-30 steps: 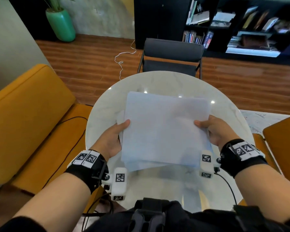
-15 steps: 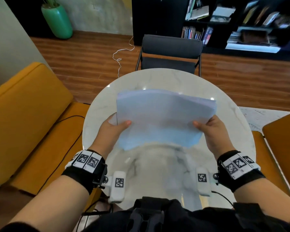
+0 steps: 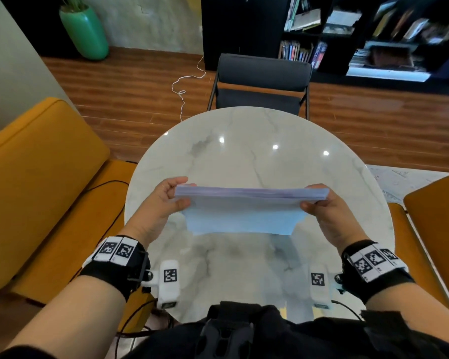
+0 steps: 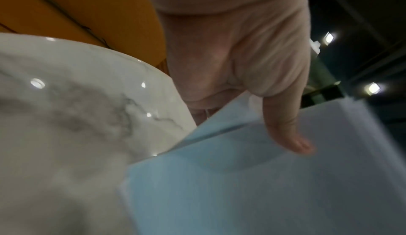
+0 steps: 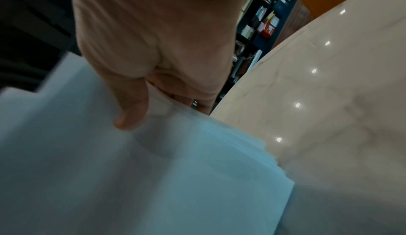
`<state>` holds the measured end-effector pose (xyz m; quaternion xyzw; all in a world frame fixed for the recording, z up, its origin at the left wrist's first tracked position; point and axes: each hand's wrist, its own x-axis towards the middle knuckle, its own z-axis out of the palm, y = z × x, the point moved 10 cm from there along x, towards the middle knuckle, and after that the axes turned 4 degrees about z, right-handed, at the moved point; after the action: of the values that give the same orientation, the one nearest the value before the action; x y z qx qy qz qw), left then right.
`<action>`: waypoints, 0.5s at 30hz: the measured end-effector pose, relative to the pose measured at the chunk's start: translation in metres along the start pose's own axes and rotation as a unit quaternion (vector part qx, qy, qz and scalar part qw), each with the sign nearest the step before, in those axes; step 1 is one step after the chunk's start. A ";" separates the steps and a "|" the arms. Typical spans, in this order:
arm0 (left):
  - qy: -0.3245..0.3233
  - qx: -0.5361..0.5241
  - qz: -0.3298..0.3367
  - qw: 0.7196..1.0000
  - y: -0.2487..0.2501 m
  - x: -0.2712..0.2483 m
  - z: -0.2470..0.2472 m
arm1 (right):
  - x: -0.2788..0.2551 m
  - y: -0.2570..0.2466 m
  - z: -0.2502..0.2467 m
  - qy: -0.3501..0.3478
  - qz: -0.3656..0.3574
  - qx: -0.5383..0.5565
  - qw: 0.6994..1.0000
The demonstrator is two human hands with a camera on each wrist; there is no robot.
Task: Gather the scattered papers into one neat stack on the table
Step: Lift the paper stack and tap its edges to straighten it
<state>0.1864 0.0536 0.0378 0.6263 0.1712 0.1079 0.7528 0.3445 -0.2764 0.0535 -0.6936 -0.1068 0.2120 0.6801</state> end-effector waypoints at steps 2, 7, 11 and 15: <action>0.008 0.031 -0.025 0.999 -0.016 -0.003 -0.001 | 0.003 0.005 0.004 0.000 0.012 -0.067 0.998; 0.072 0.055 -0.023 0.996 -0.014 0.000 -0.006 | 0.013 0.012 -0.003 0.086 0.048 -0.067 0.993; 0.040 0.003 -0.036 0.999 0.005 0.004 0.003 | 0.021 0.009 -0.003 0.062 0.085 0.055 0.993; 0.028 -0.038 -0.095 0.994 -0.001 -0.002 0.015 | 0.023 -0.002 -0.001 0.040 0.096 0.058 0.993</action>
<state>0.1901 0.0394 0.0393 0.5751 0.2469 0.0595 0.7777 0.3656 -0.2668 0.0522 -0.6676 0.0003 0.2544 0.6997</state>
